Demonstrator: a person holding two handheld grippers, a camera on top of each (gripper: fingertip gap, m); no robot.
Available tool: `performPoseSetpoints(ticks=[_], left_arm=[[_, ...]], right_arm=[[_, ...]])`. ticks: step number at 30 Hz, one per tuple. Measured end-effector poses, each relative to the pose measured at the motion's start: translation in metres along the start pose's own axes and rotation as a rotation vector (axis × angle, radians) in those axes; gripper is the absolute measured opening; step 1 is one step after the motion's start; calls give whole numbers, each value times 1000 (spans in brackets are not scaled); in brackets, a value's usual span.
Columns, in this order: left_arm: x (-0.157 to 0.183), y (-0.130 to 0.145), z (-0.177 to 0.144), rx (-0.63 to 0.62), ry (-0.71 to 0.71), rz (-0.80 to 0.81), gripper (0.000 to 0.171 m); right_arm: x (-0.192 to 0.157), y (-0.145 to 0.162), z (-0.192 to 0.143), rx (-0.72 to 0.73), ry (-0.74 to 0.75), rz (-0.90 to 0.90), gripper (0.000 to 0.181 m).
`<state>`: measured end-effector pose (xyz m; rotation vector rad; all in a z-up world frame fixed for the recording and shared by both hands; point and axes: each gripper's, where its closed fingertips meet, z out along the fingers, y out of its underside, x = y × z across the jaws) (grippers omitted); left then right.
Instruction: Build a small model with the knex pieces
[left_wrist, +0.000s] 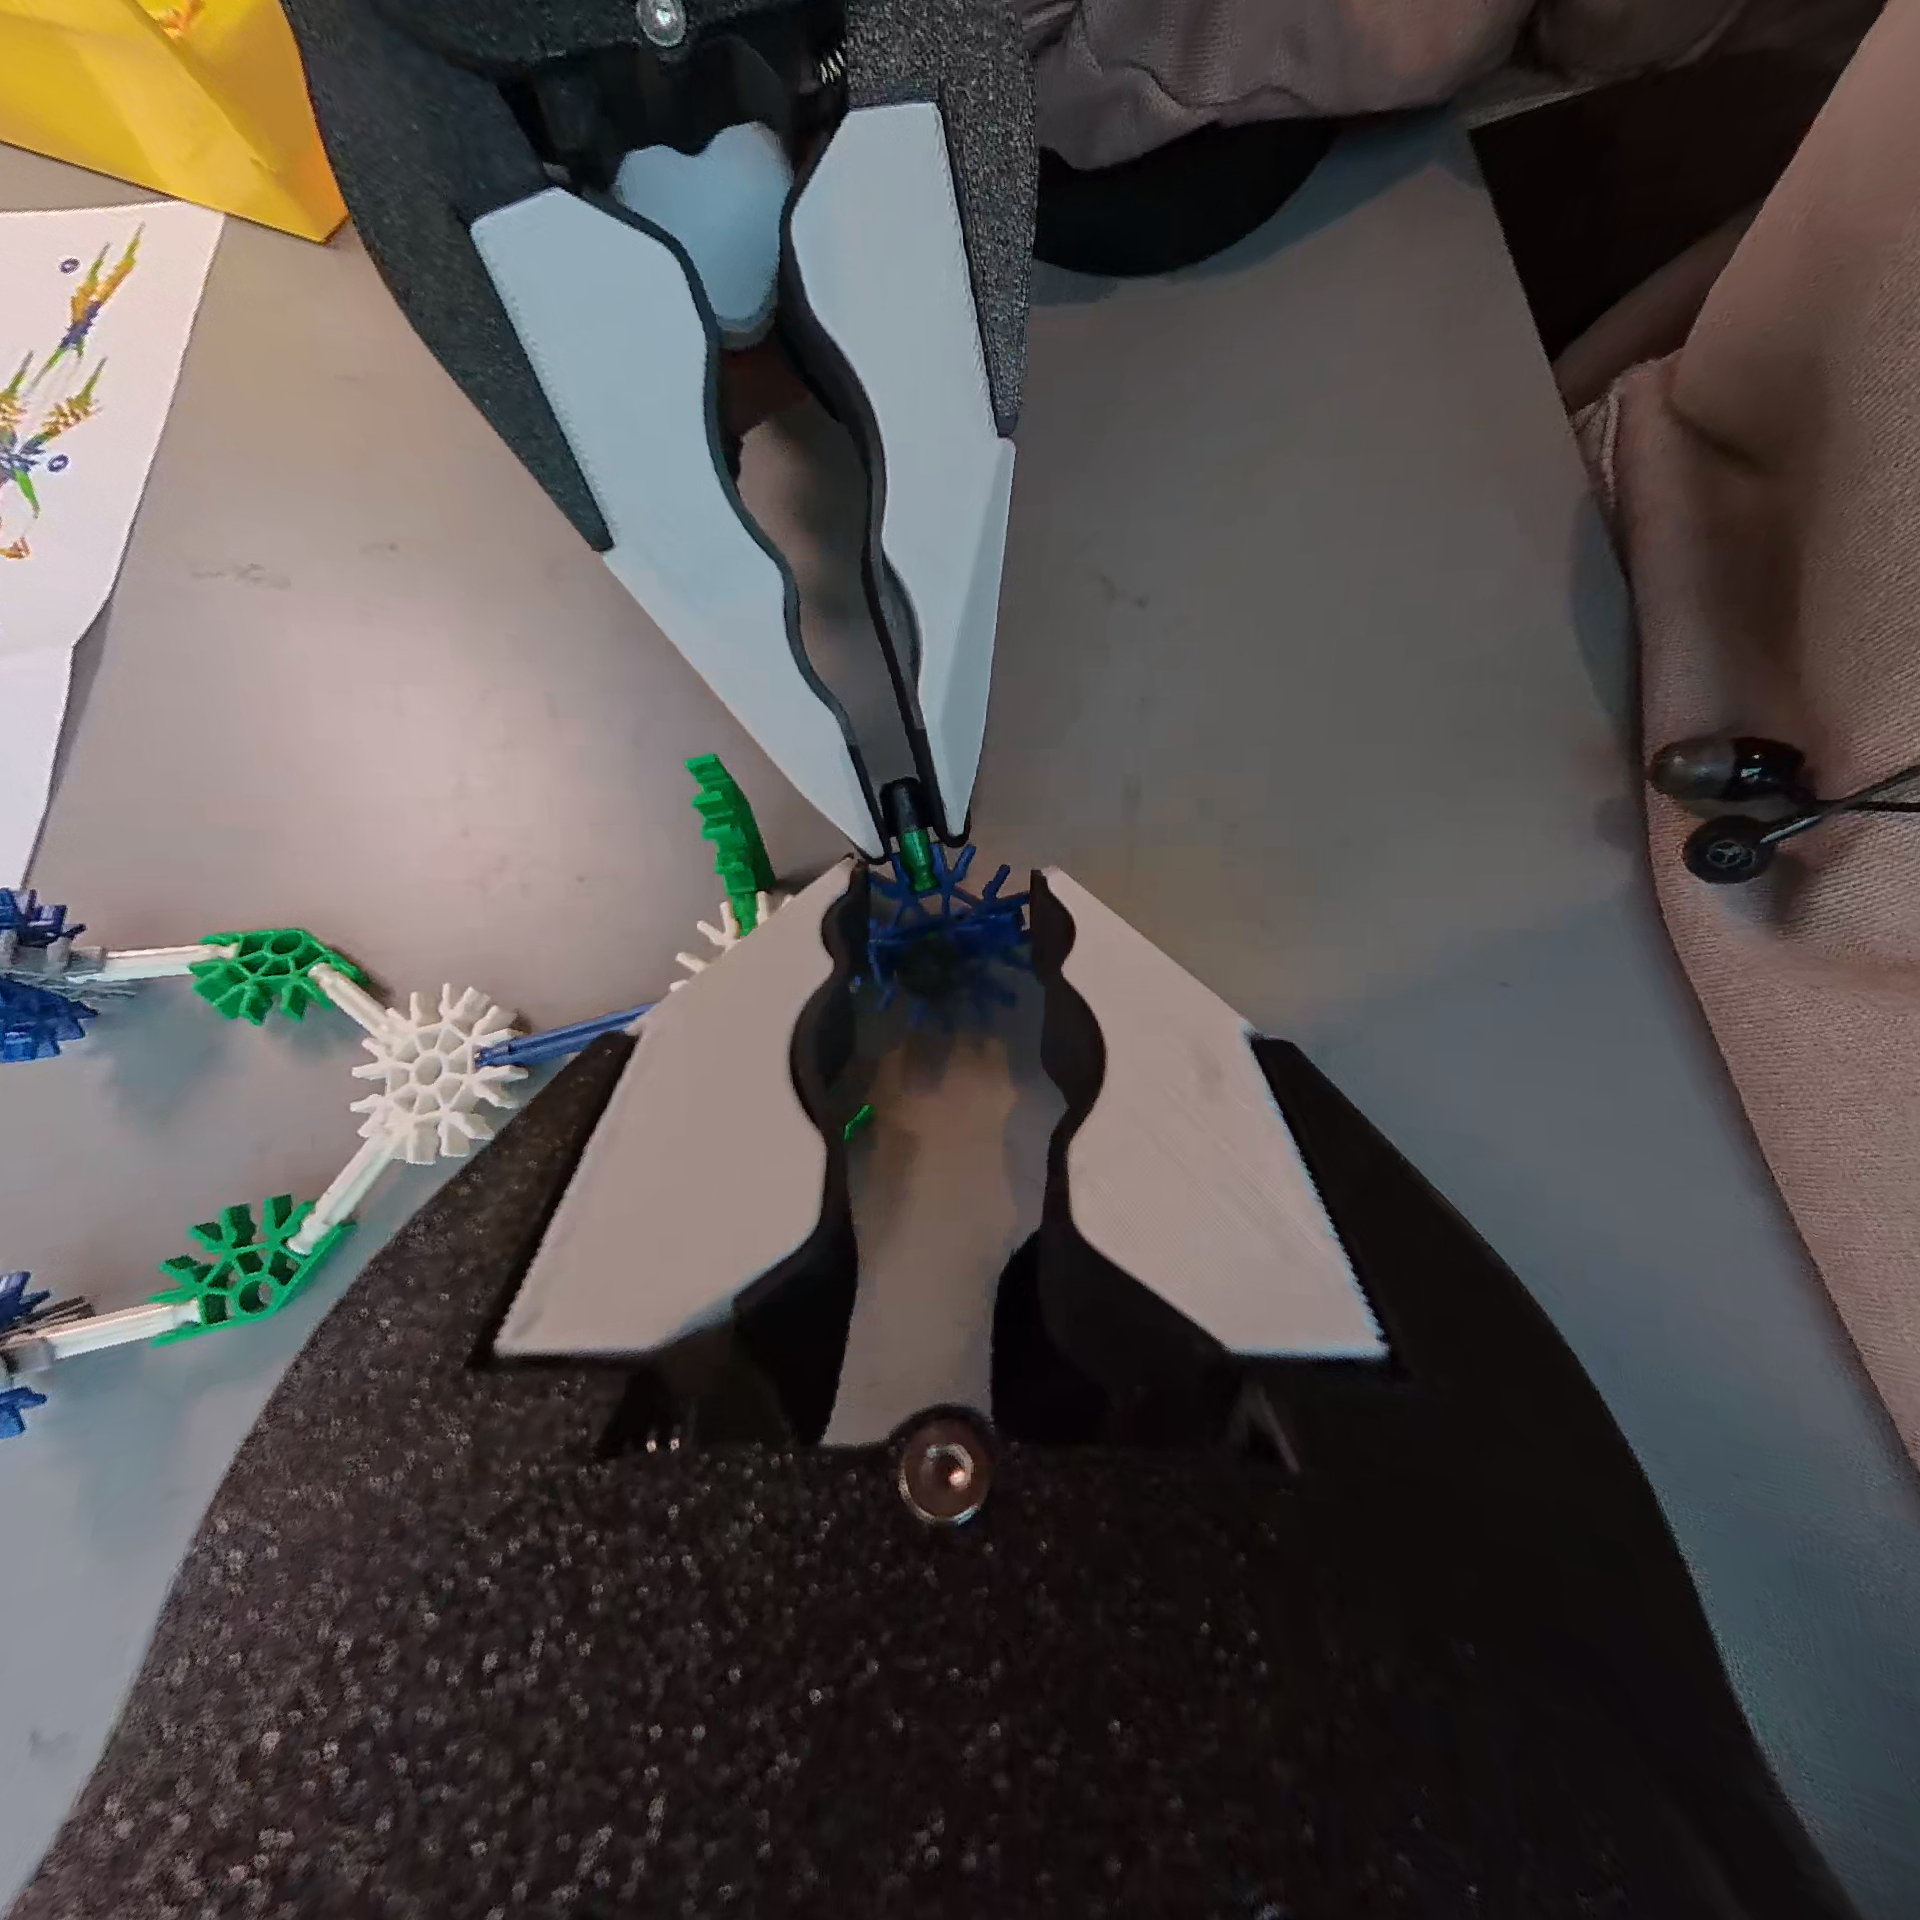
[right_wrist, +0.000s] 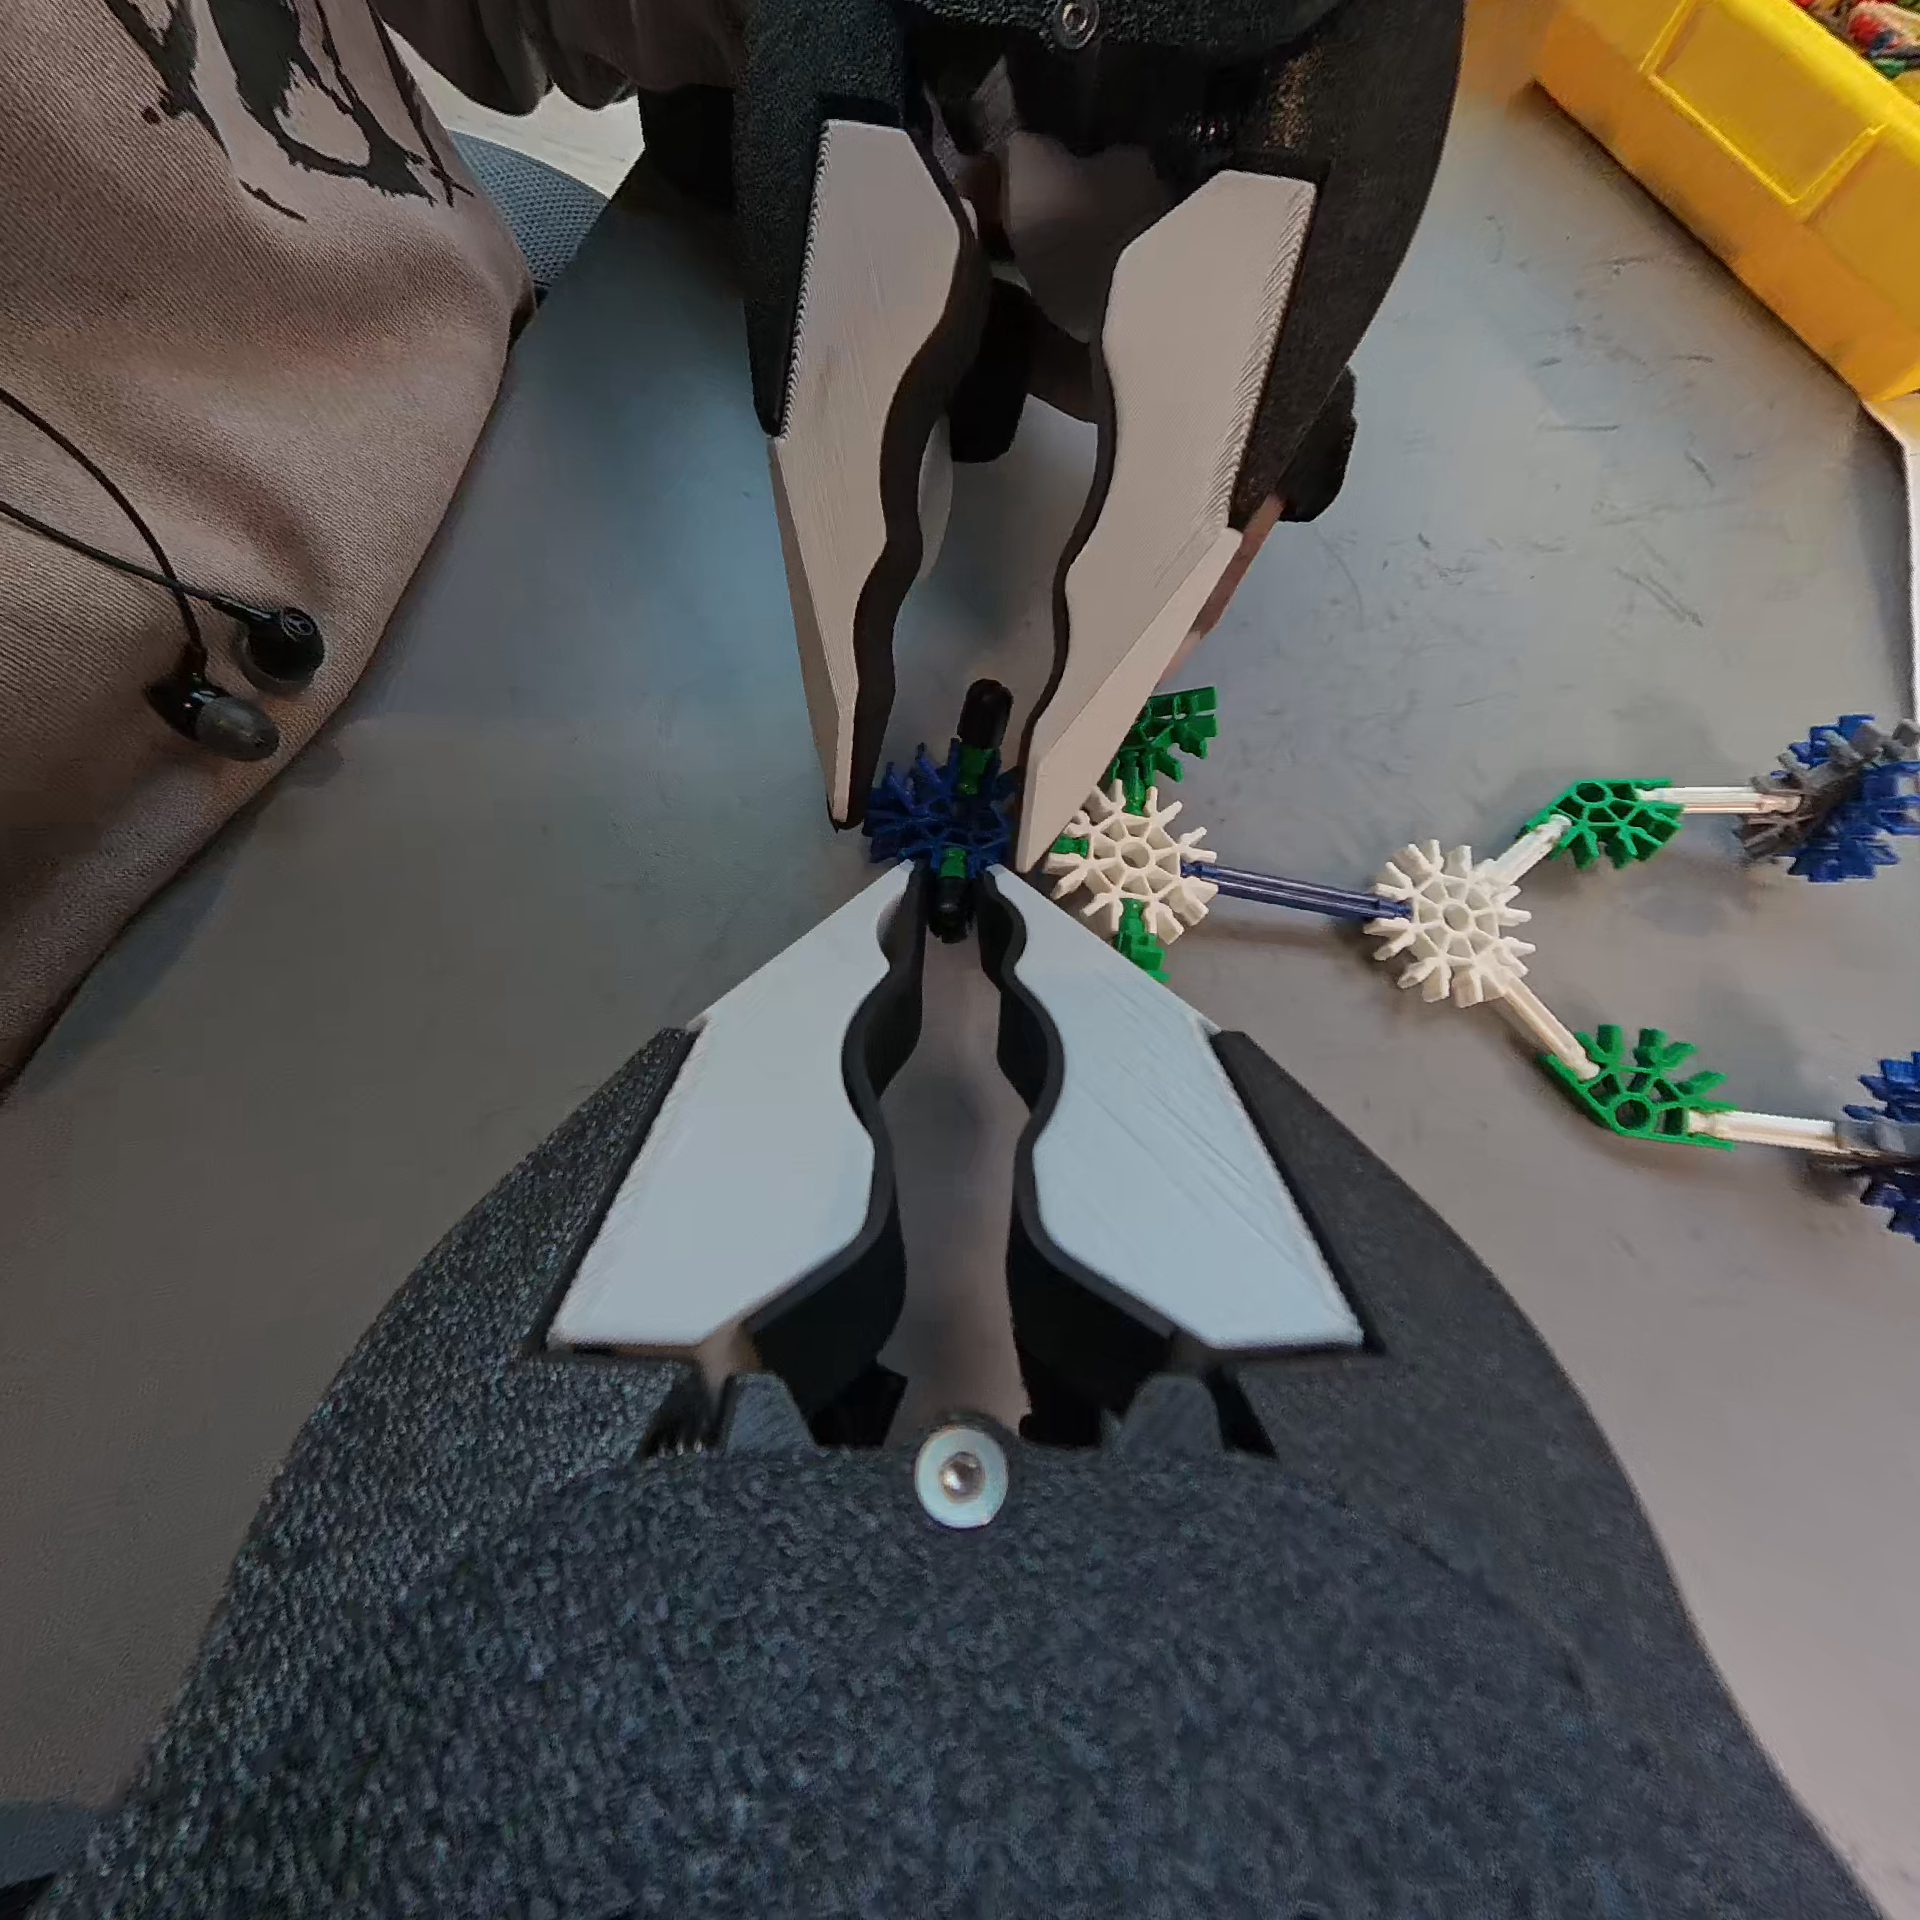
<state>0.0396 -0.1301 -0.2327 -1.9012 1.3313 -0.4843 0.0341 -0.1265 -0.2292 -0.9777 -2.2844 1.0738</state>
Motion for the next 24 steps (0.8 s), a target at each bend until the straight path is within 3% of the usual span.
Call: performPoseSetpoints(ticks=[24], left_arm=[[-1, 2, 7, -18, 5, -33, 28]], right_arm=[[-1, -4, -4, 42, -28, 21, 8]])
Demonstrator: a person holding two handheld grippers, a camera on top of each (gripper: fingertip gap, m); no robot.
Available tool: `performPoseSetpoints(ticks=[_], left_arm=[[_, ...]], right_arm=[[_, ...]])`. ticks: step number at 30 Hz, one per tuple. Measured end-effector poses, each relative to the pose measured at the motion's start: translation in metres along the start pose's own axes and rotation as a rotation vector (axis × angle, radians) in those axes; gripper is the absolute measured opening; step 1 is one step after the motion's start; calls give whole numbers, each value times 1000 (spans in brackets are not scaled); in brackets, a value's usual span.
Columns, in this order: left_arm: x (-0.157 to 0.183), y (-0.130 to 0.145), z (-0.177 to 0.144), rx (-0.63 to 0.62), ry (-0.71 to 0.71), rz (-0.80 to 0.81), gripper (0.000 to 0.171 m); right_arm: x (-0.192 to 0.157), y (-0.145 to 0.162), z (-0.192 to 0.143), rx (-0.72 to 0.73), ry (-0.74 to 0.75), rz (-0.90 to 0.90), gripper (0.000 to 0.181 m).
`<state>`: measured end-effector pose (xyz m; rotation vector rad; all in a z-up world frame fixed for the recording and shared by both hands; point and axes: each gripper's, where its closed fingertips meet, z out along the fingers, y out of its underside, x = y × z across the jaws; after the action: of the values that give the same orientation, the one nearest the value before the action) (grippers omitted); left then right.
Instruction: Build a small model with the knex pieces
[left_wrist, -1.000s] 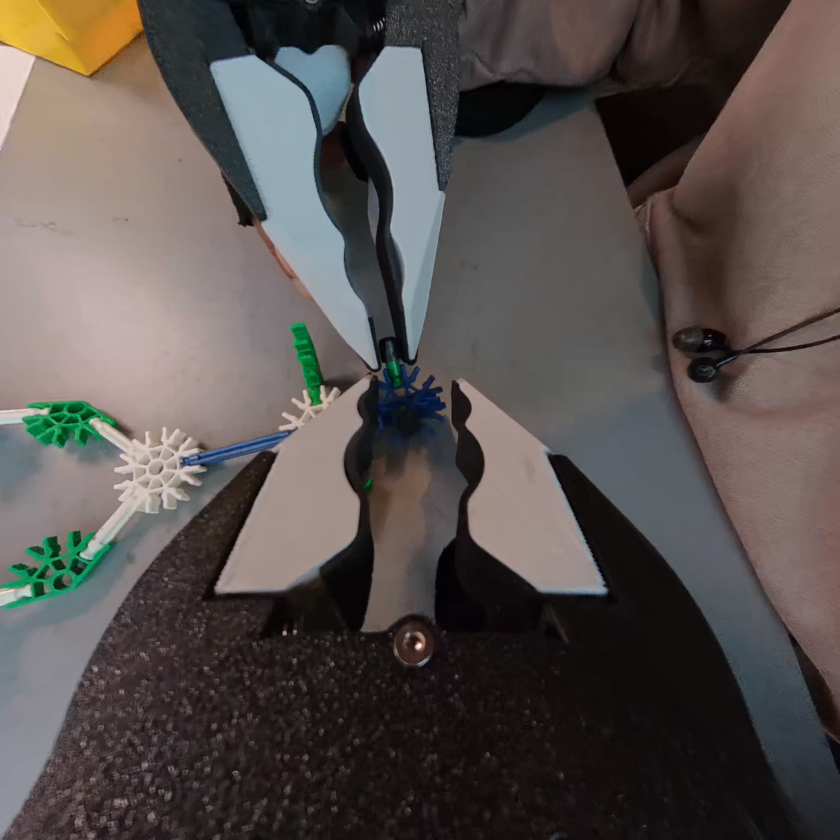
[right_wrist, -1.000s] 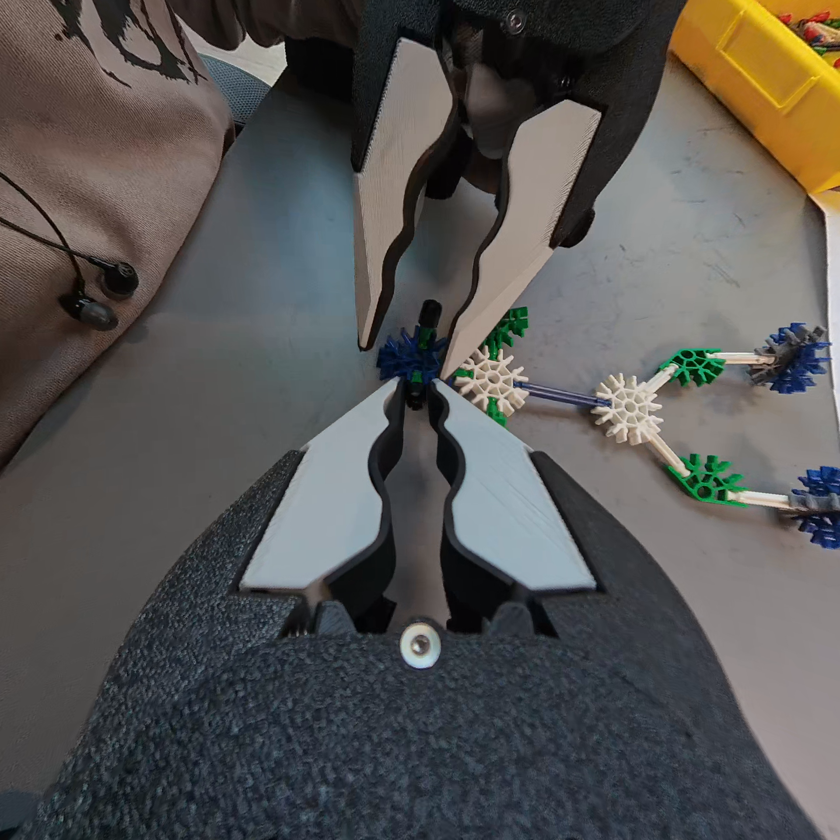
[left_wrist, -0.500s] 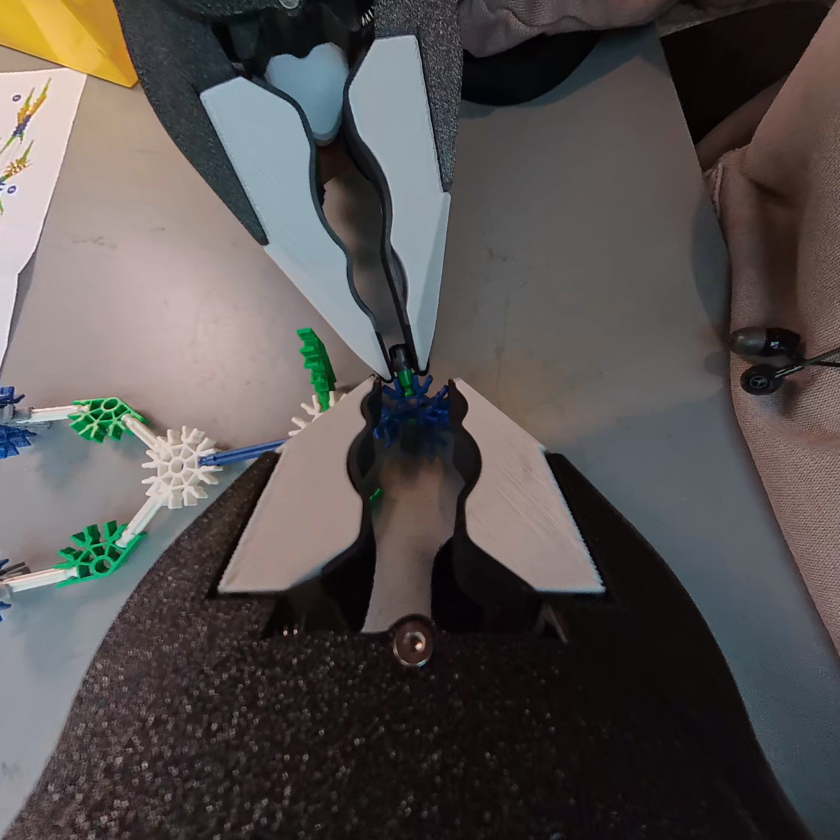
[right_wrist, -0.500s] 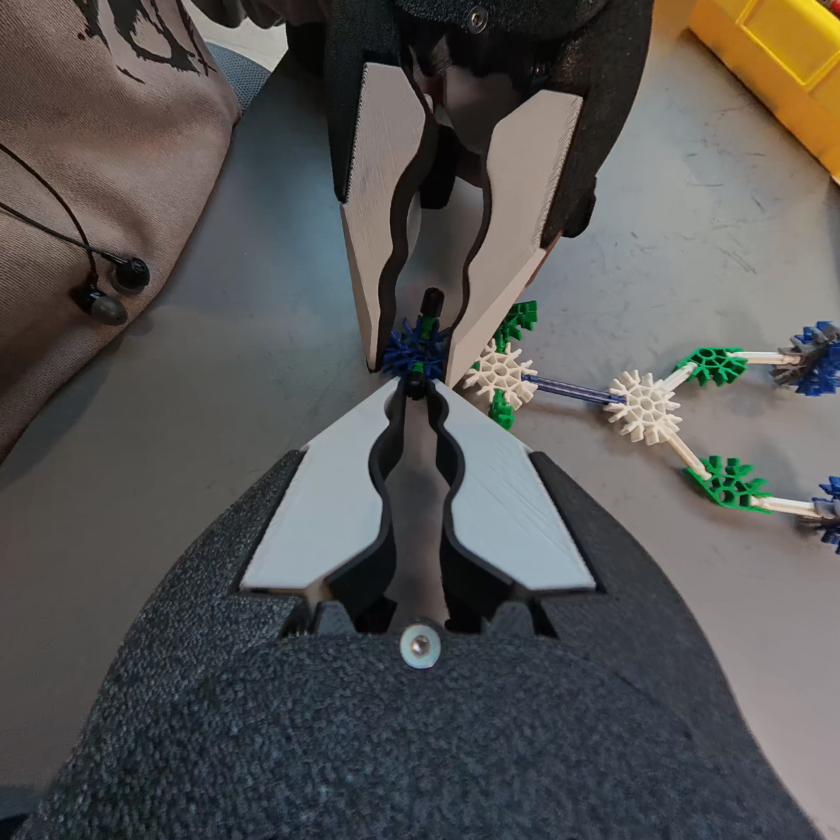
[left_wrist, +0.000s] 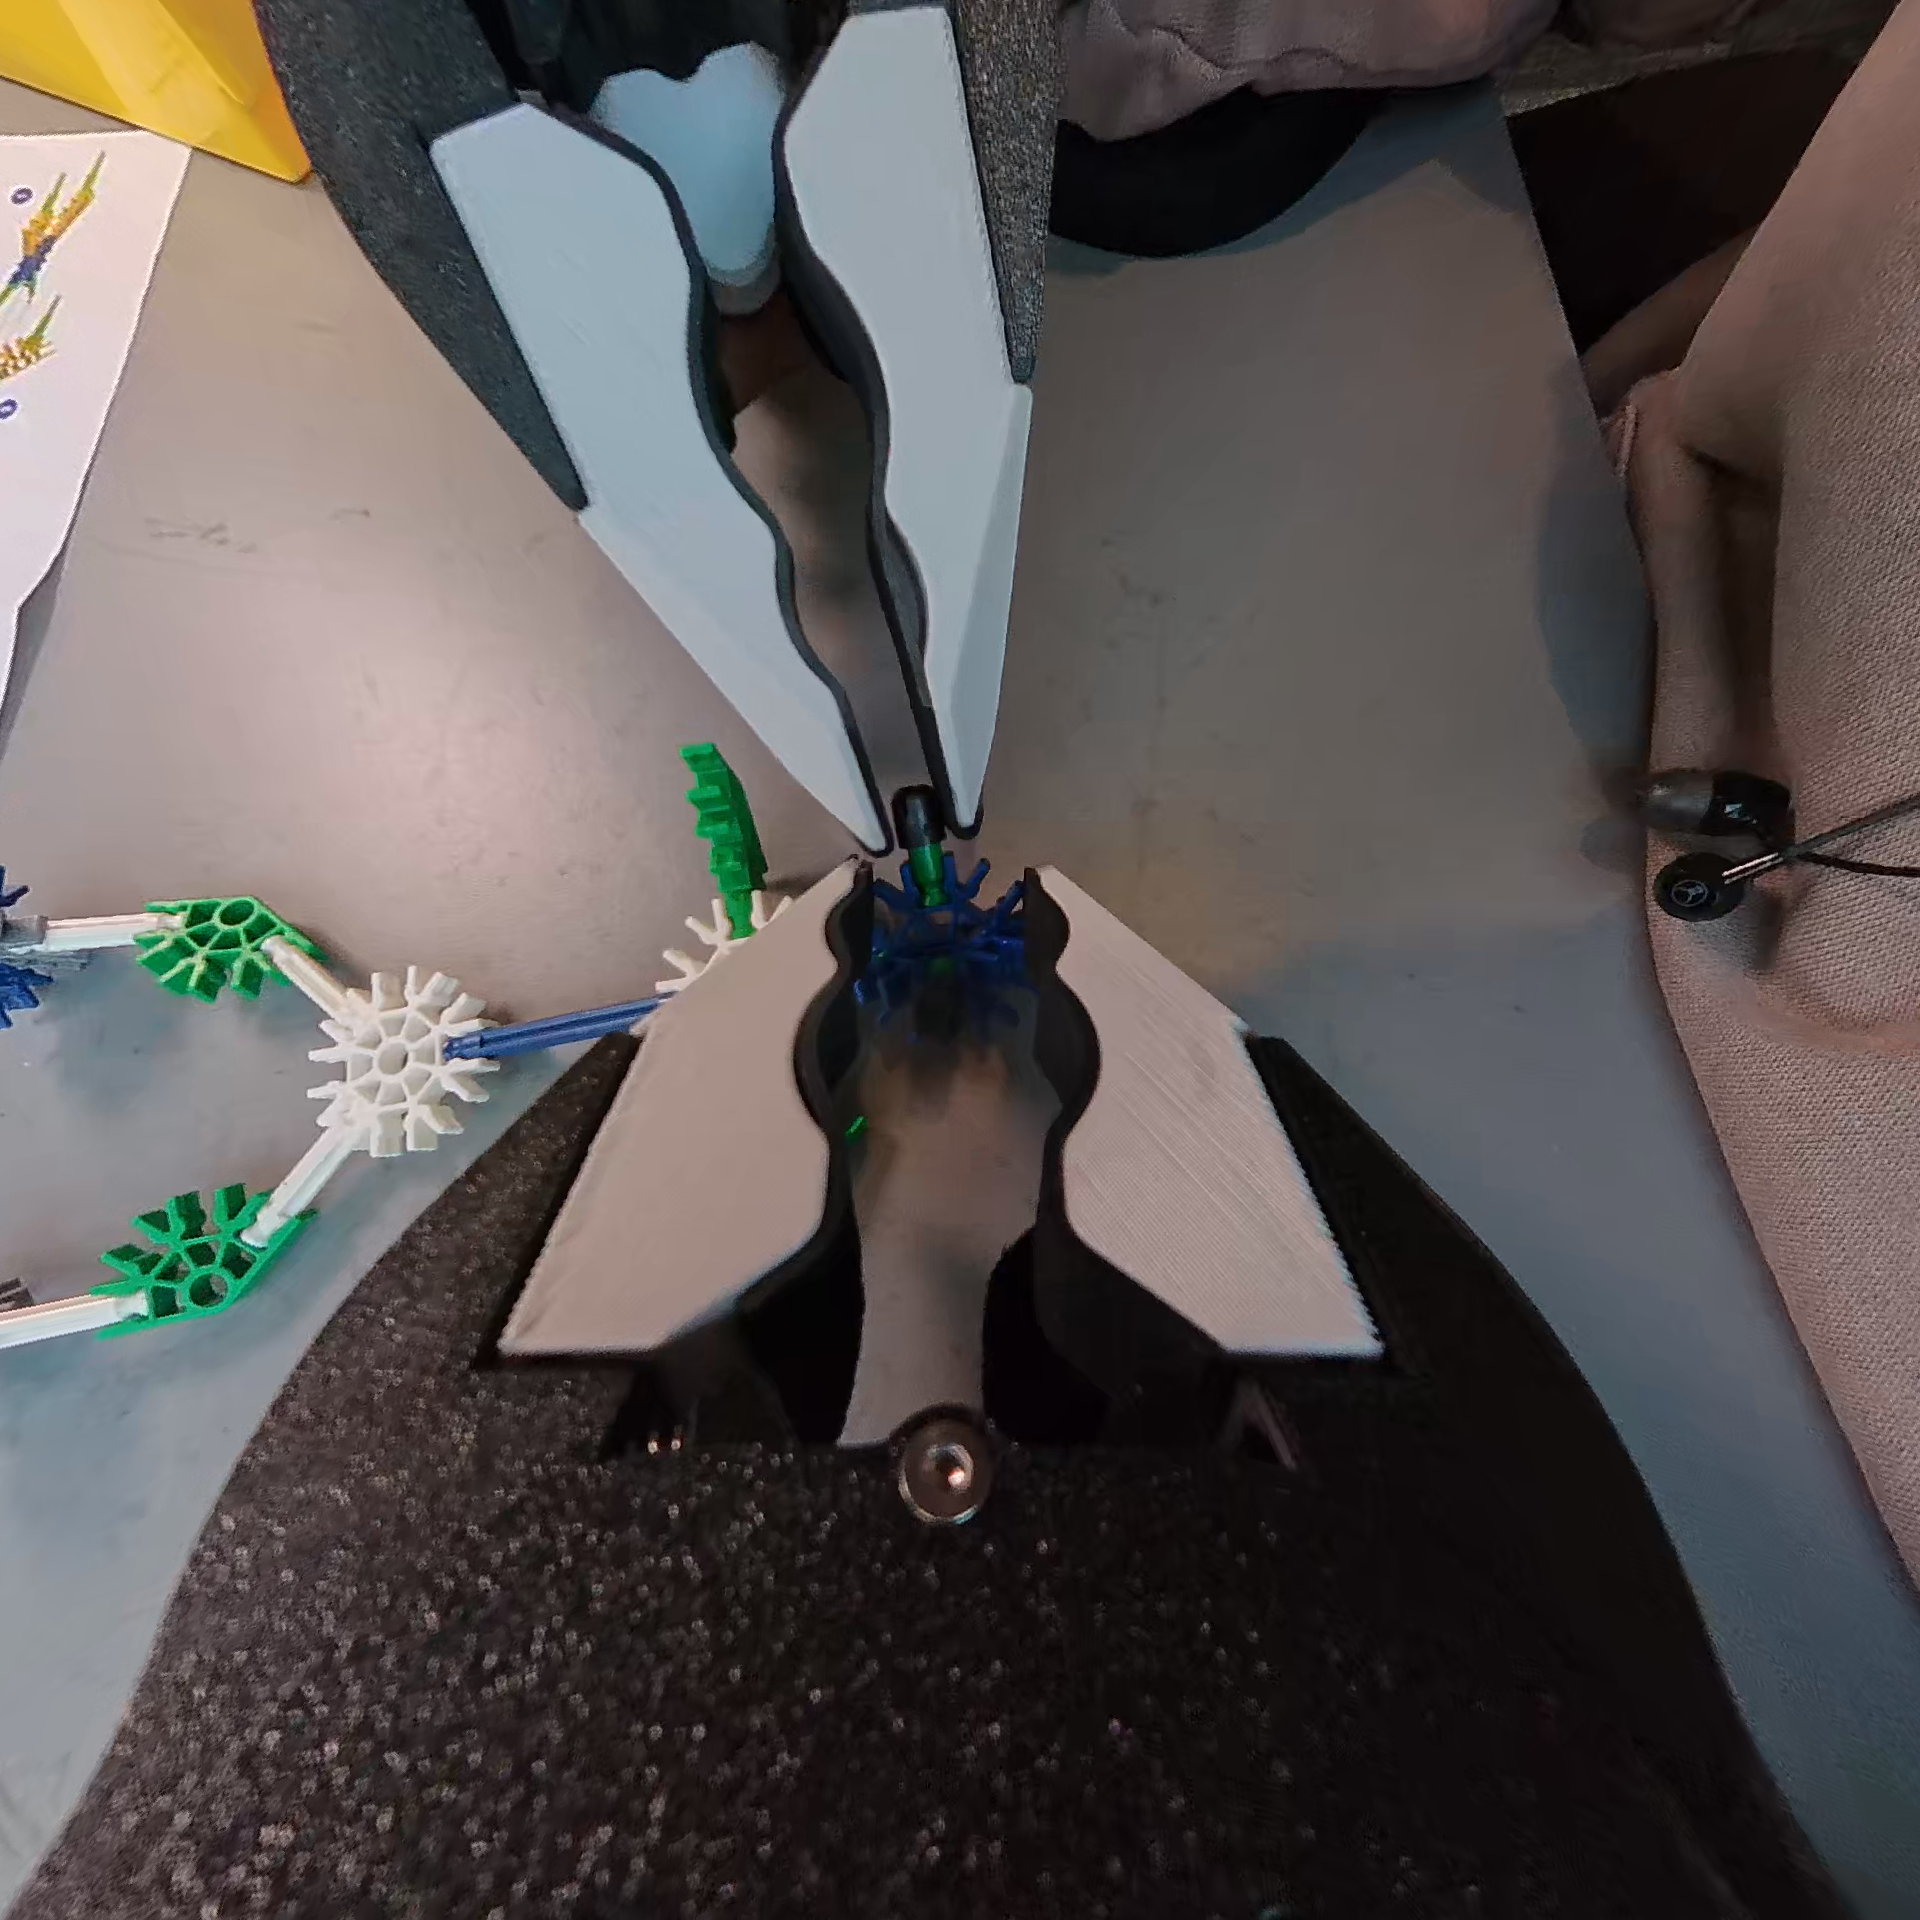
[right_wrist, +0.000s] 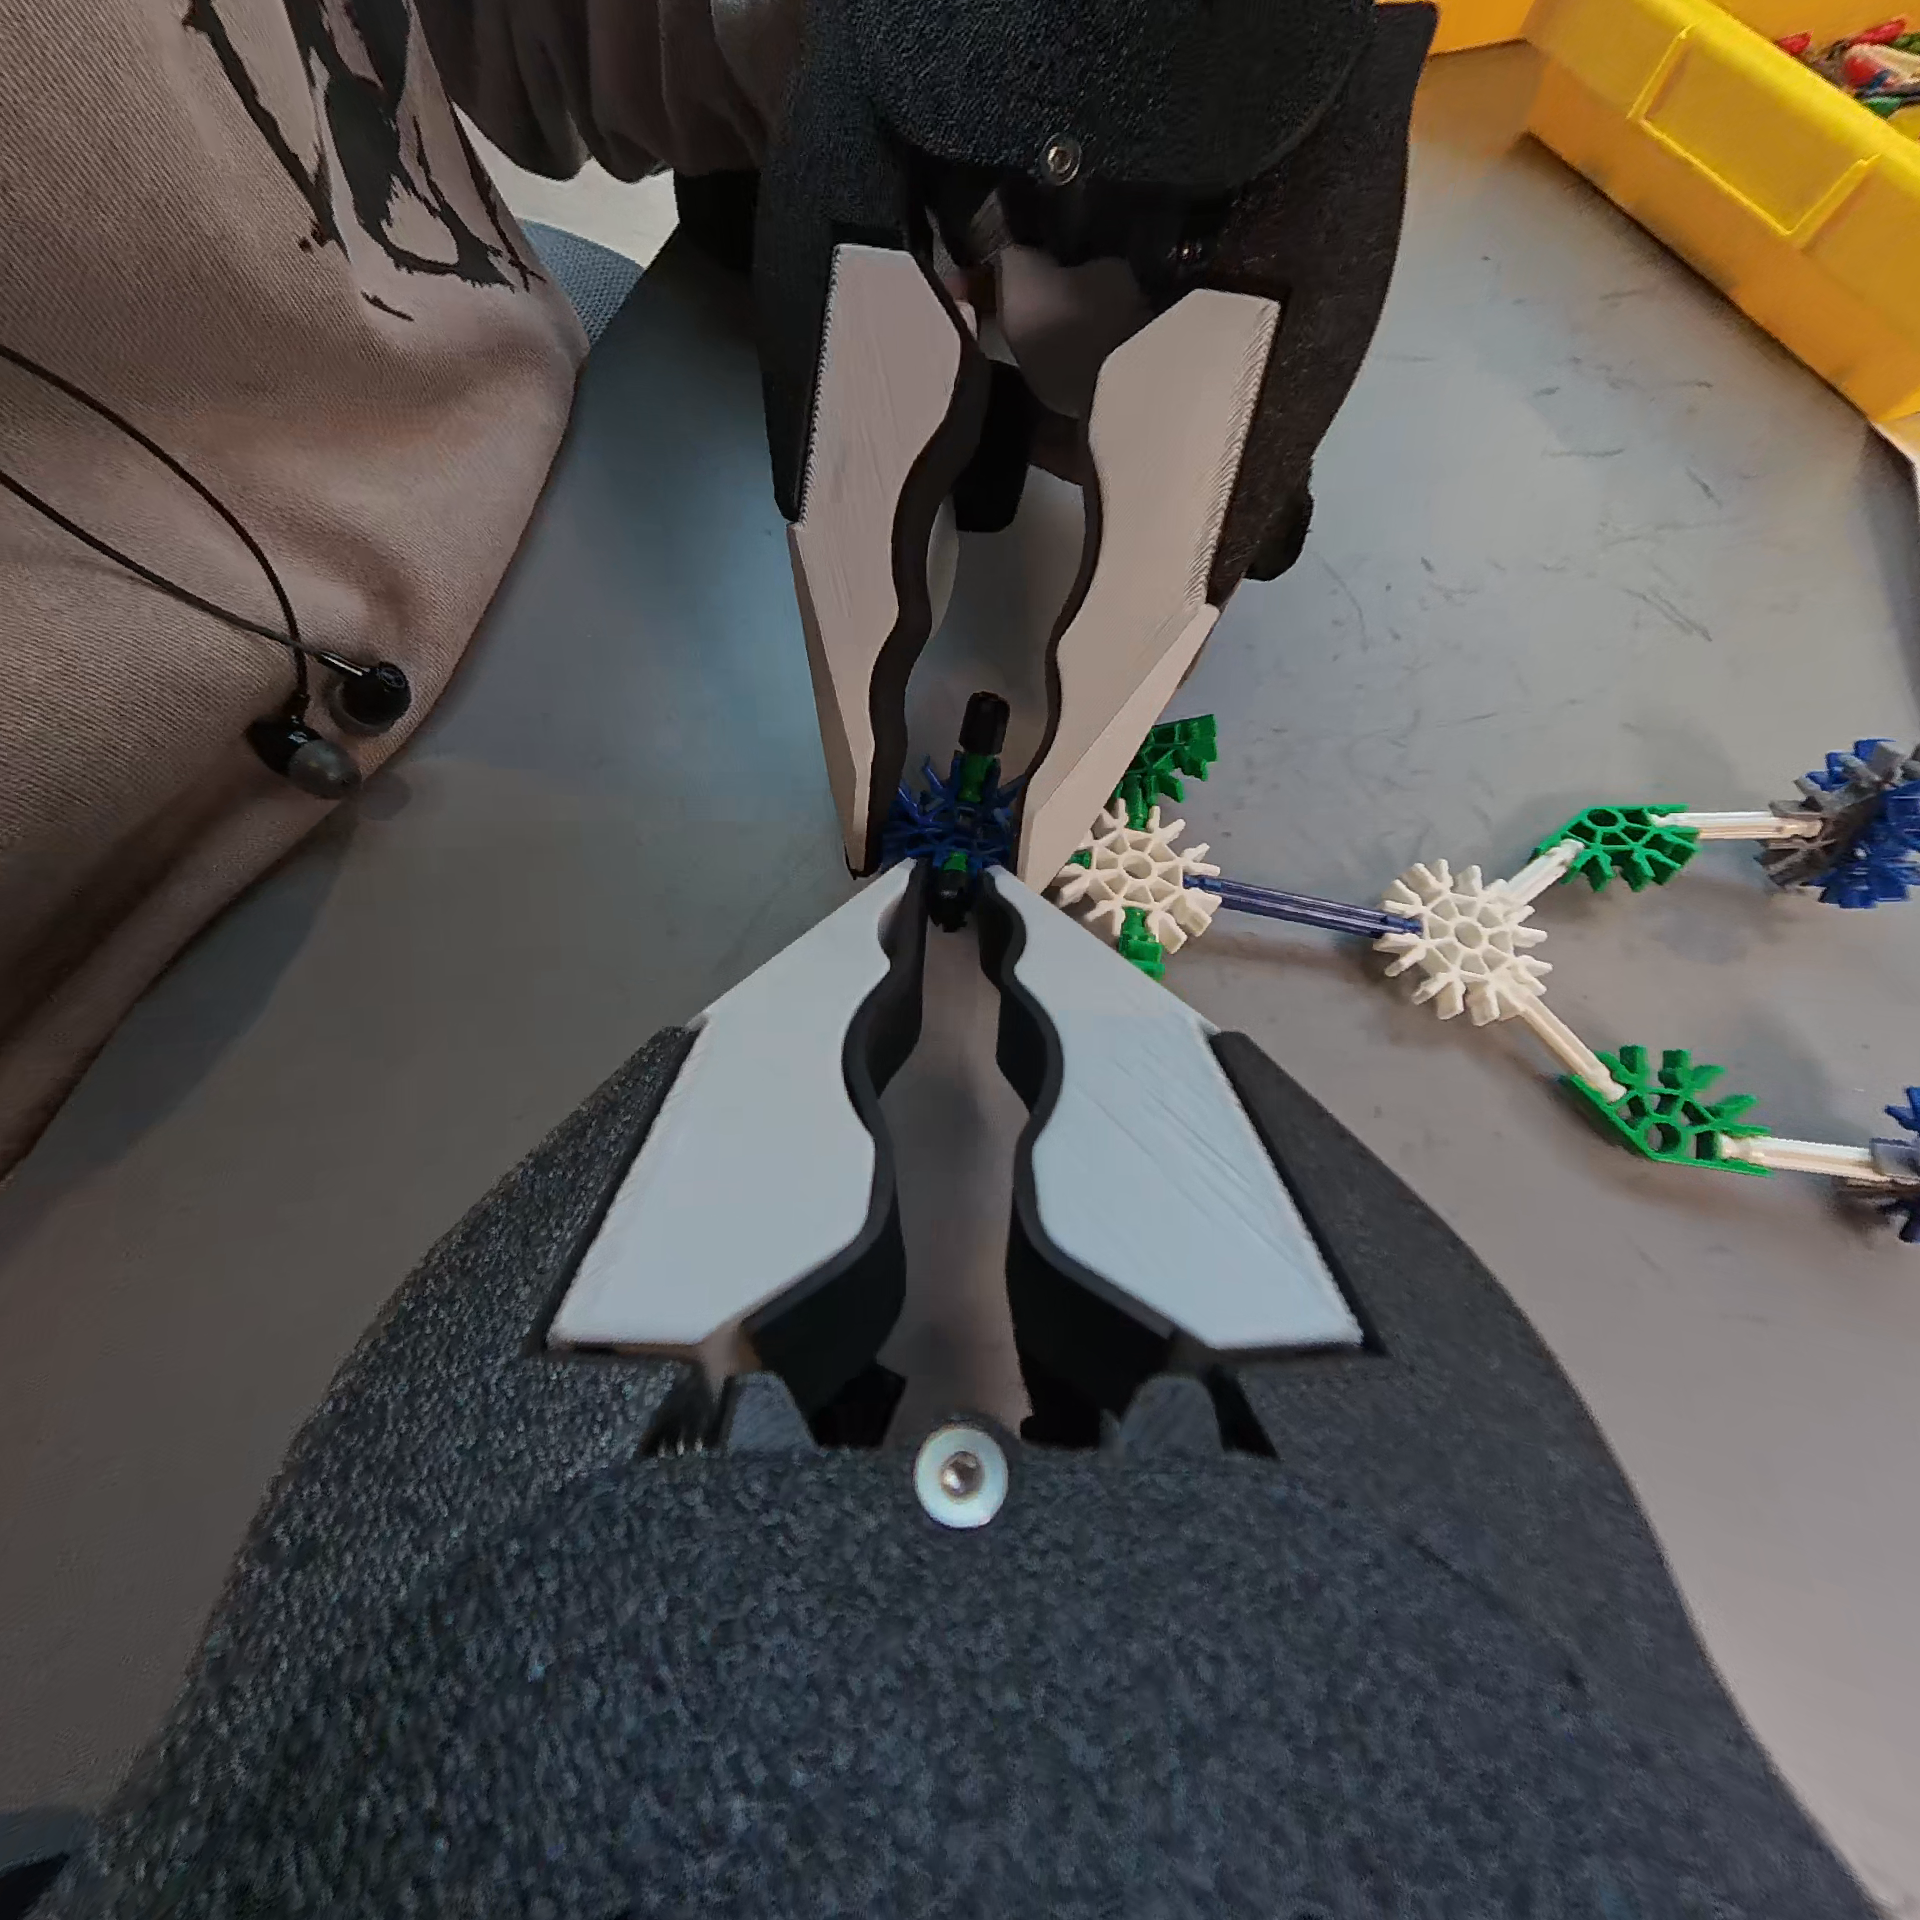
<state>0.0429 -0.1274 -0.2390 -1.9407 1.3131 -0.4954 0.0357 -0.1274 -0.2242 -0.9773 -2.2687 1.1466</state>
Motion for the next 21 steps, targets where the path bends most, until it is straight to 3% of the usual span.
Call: performPoseSetpoints(ticks=[21], left_arm=[[-2, 0, 0, 41, 19, -41, 28]], right_arm=[[3, 5, 2, -15, 11, 3, 11]])
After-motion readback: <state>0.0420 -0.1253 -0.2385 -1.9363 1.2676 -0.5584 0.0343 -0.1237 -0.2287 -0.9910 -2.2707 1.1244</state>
